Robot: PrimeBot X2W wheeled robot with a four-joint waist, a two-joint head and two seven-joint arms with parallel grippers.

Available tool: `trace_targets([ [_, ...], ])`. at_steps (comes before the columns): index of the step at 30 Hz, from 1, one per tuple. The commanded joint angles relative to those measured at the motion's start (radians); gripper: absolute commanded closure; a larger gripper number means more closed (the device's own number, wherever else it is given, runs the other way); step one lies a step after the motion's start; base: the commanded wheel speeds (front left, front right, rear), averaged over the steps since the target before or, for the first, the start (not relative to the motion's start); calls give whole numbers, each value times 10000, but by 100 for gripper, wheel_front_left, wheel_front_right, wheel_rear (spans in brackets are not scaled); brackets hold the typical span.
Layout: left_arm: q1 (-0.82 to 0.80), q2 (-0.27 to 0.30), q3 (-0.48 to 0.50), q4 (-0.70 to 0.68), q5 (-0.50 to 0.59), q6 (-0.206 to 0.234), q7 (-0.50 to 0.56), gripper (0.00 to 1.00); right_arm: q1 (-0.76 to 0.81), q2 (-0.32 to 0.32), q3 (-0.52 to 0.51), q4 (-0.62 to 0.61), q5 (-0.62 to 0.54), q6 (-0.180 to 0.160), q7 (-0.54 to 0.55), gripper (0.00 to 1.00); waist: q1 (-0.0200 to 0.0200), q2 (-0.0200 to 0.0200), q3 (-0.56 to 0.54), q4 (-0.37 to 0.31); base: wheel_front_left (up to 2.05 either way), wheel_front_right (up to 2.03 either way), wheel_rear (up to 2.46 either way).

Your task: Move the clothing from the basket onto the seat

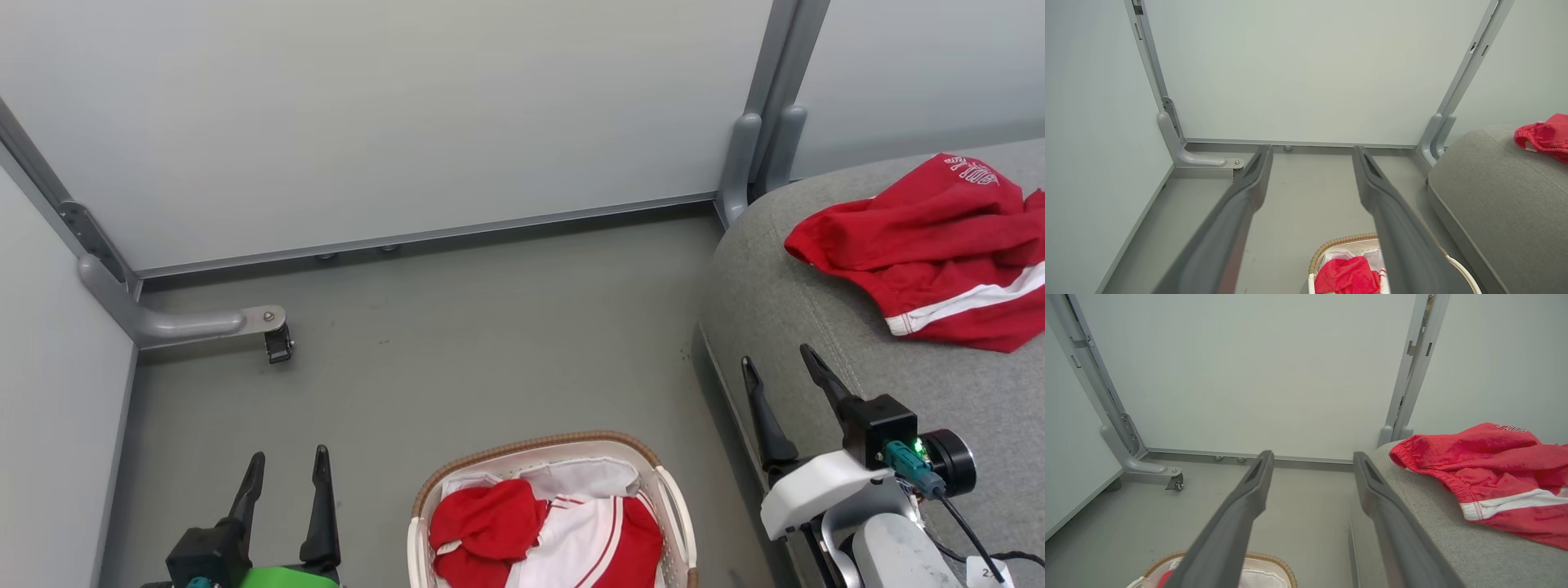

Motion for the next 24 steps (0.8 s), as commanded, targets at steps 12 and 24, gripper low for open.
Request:
trace_targets([
  [12,257,-50,220,73,-70,-120,-2,0,260,-37,-42,-132,212,-14,-45,0,1,111,-82,21,0,0,0],
  [24,81,-49,100,88,-117,-85,-2,0,173,-37,-46,-147,283,-14,-45,0,1,111,-9,72,0,0,0],
])
